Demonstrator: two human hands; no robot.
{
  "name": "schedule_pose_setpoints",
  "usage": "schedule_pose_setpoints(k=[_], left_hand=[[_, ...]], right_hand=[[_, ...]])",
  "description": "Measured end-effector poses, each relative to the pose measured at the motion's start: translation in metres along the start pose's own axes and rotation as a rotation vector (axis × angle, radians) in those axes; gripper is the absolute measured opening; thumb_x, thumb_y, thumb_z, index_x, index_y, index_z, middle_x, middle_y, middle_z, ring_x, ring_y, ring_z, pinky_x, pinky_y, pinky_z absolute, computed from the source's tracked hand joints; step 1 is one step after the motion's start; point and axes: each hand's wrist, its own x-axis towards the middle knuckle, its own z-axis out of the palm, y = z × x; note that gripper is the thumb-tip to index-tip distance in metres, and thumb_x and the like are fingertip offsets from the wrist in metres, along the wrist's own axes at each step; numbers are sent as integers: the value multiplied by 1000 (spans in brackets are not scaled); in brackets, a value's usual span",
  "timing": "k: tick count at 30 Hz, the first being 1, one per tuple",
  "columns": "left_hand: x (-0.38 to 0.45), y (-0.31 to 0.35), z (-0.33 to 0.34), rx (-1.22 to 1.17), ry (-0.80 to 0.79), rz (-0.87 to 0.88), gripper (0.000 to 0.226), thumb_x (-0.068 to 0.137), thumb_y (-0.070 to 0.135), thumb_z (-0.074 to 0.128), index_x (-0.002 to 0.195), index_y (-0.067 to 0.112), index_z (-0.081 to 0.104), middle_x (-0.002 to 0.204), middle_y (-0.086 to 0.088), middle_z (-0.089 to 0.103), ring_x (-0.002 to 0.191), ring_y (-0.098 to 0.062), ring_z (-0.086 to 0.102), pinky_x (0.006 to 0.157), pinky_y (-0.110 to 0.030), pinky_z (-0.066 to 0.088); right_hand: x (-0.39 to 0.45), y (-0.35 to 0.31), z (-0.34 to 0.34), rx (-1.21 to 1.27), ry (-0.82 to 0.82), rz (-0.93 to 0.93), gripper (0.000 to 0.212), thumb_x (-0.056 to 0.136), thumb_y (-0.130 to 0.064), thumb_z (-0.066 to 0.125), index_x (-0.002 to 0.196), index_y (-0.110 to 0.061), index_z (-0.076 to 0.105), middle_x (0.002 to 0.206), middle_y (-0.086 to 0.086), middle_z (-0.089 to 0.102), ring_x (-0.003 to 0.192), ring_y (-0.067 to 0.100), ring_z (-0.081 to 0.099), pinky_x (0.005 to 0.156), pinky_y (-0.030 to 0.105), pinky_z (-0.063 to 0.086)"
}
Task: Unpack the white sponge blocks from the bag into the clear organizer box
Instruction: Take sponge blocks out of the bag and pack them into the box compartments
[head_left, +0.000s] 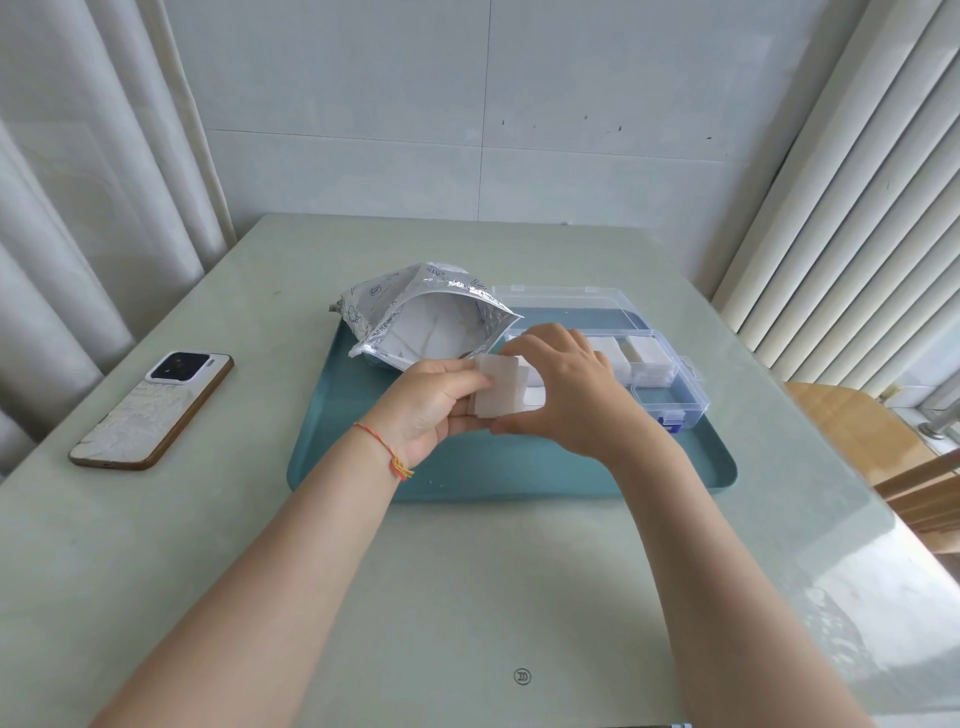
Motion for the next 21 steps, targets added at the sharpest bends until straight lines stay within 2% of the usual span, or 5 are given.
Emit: schedule_pose_setpoints(k=[8,11,14,18,21], left_hand=[[1,-1,0,-10,-1,-1,23,94,-1,54,108,5,71,102,-15,73,87,-24,70,73,-34,61],[2,-2,0,-4,7,12,25,94,-3,54,113,4,69,102,-14,73,84,-23,71,70,-31,61],[2,-1,2,-12,10,50,21,94,1,56,109,8,70,95,-9,74,84,-19,71,78,-30,60],[5,2,13,-58,-1,106,21,98,0,51,106,9,68,92,-7,74,84,-18,71,74,-28,60],[9,5,22,-32,-12,133,22,97,1,52,114,3,67,103,-16,70,94,-25,69,80,-31,60]], right_hand=[[-1,1,0,-24,1,-15,76,65,-58,81,130,-33,51,129,-6,44,122,17,37,101,36,31],[-1,0,-3,83,-18,31,78,64,-63,78,131,-31,52,127,-7,47,121,15,40,103,34,31],[2,-2,-9,333,25,148,52,81,-51,71,124,-24,59,122,-7,56,112,10,52,92,25,40],[6,1,-21,627,15,307,18,87,-30,72,100,-22,62,94,-10,64,85,10,61,68,11,46],[8,6,-23,697,19,361,10,86,-24,72,87,-22,63,80,-6,63,73,12,57,68,20,47]])
